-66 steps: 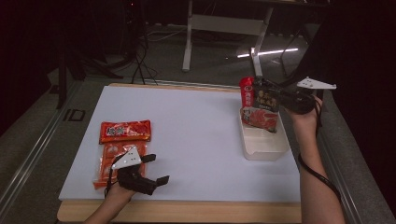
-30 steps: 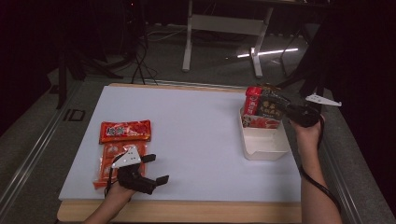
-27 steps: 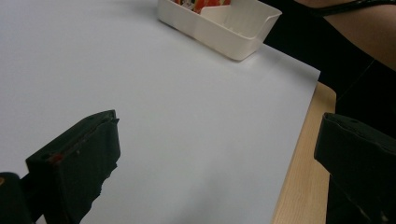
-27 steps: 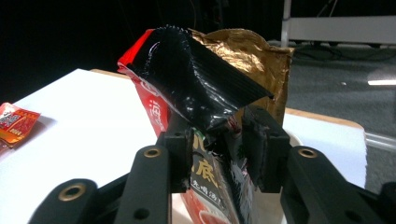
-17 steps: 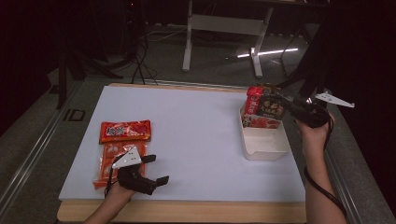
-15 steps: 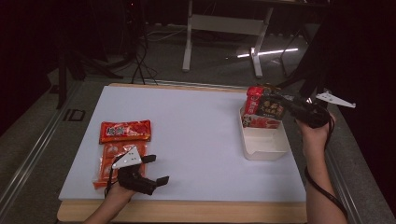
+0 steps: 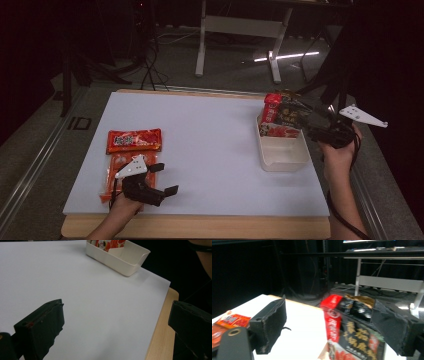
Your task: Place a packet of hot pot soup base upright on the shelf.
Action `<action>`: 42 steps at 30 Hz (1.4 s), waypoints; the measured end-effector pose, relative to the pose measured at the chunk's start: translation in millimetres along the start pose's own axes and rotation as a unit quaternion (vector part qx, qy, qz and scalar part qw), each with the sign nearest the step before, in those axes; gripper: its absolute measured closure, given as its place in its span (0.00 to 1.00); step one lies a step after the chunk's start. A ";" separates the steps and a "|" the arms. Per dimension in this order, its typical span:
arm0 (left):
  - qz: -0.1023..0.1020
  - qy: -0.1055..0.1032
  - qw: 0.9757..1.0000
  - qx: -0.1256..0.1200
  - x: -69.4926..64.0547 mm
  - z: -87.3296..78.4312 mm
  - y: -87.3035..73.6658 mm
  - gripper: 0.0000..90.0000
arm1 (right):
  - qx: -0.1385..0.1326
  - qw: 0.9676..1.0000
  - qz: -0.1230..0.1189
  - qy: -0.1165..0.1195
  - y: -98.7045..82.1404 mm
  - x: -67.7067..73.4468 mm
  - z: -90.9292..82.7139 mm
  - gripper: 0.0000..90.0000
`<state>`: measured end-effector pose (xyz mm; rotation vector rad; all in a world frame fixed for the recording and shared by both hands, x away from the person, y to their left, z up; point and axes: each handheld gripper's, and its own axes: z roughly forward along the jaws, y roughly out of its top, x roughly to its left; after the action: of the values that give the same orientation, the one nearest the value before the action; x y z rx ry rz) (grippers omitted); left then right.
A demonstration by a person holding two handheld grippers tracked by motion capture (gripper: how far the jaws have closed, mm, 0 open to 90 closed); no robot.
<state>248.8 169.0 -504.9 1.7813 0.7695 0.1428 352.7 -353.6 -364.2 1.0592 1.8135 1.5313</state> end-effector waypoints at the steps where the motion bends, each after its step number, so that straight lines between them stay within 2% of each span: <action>1: 0.002 0.000 1.000 0.005 -0.1 -0.8 1.3 0.01 | 0.000 1.000 -0.002 0.003 -0.4 2.8 -0.6 0.13; 8: 0.000 0.013 1.000 0.020 3.4 -8.3 7.9 0.01 | 0.004 0.999 0.002 0.042 -11.0 28.5 -1.2 0.13; 10: 0.005 0.017 0.999 0.027 4.4 -10.8 9.9 0.01 | 0.016 0.998 0.001 0.061 -15.0 36.7 0.0 0.13; 16: 0.006 0.024 0.999 0.045 9.7 -19.2 12.9 0.01 | 0.027 0.995 -0.003 0.096 -27.9 62.6 1.7 0.13; 21: 0.006 0.035 0.998 0.057 14.8 -27.0 12.3 0.01 | 0.032 0.994 -0.005 0.104 -34.4 75.3 -0.5 0.15; 22: 0.006 0.035 0.998 0.057 14.8 -27.0 12.3 0.01 | 0.036 0.993 -0.006 0.112 -35.5 77.3 -1.3 0.15; 24: 0.005 0.053 0.997 0.055 22.8 -39.0 11.6 0.01 | 0.040 0.992 -0.015 0.122 -40.8 83.6 -3.9 0.16; 27: 0.003 0.067 0.997 0.047 28.7 -48.6 11.8 0.06 | 0.052 0.991 -0.025 0.123 -46.7 88.2 -3.8 0.16; 30: 0.006 0.083 0.996 0.040 34.2 -56.8 10.5 0.15 | 0.050 0.990 -0.019 0.129 -51.2 90.1 -3.4 0.16; 32: 0.007 0.094 0.995 0.046 37.9 -60.4 9.1 0.17 | 0.042 0.991 -0.026 0.126 -53.2 91.8 -3.7 0.16; 34: 0.006 0.100 0.994 0.047 42.4 -64.8 6.8 0.29 | 0.041 0.990 -0.024 0.135 -54.6 93.1 -4.1 0.16; 36: 0.003 0.118 0.992 0.052 47.7 -68.2 4.2 0.34 | 0.036 0.989 -0.027 0.142 -56.3 96.1 -5.3 0.16; 38: -0.005 0.150 0.987 0.055 54.5 -70.7 1.3 0.43 | 0.038 0.989 -0.038 0.139 -57.6 99.9 -7.0 0.16; 40: -0.005 0.150 0.987 0.055 54.5 -70.7 1.3 0.45 | 0.037 0.989 -0.038 0.141 -58.6 101.3 -8.0 0.16; 41: -0.010 0.195 0.979 0.063 69.3 -74.0 -3.0 0.54 | 0.034 0.987 -0.037 0.153 -60.7 103.0 -8.7 0.15; 42: -0.017 0.206 0.976 0.066 74.7 -75.5 -4.5 0.57 | 0.034 0.987 -0.040 0.152 -61.4 103.8 -8.8 0.15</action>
<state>270.4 273.0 -502.4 1.8884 1.1261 0.4589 275.0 -274.9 -413.3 0.8044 2.0972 1.6643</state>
